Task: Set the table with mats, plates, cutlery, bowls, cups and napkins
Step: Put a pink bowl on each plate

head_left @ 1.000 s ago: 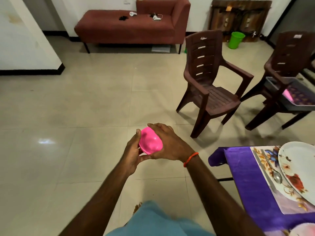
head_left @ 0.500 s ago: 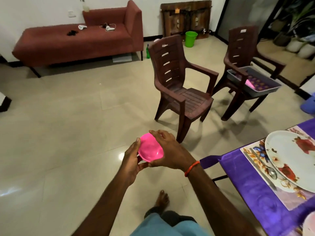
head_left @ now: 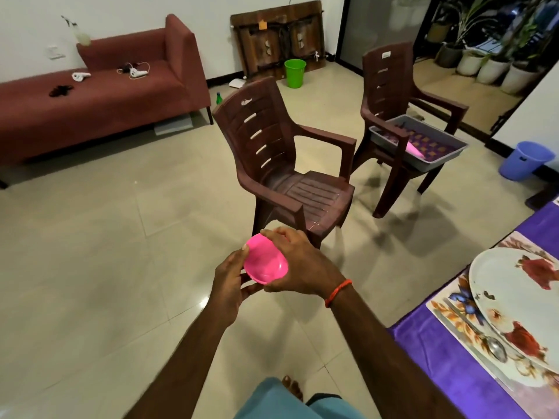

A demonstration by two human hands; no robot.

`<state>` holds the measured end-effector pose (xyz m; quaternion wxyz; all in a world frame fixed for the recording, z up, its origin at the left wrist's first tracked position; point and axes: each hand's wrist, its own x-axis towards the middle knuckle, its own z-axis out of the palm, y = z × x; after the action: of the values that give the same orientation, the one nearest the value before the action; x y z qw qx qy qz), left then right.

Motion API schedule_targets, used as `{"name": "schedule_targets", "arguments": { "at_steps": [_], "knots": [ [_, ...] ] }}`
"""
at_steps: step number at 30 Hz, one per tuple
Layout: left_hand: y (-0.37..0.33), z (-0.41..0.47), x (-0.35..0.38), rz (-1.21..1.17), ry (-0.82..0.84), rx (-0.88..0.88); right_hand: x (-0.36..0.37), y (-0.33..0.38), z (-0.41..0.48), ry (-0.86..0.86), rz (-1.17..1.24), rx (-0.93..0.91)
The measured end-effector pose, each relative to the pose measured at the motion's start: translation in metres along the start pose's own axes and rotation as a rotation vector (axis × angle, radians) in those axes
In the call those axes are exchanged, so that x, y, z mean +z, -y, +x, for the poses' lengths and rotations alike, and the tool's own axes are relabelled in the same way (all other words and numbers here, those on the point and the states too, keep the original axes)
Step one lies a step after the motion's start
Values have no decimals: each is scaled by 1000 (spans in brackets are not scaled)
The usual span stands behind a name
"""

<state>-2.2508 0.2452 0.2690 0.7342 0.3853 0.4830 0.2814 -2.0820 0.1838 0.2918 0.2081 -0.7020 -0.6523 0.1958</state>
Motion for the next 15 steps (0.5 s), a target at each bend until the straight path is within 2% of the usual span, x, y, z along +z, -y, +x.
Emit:
{"name": "schedule_targets", "arguments": {
  "at_steps": [15],
  "knots": [
    [-21, 120, 123, 209, 245, -74, -54, -102, 16, -217, 22, 343]
  ]
}}
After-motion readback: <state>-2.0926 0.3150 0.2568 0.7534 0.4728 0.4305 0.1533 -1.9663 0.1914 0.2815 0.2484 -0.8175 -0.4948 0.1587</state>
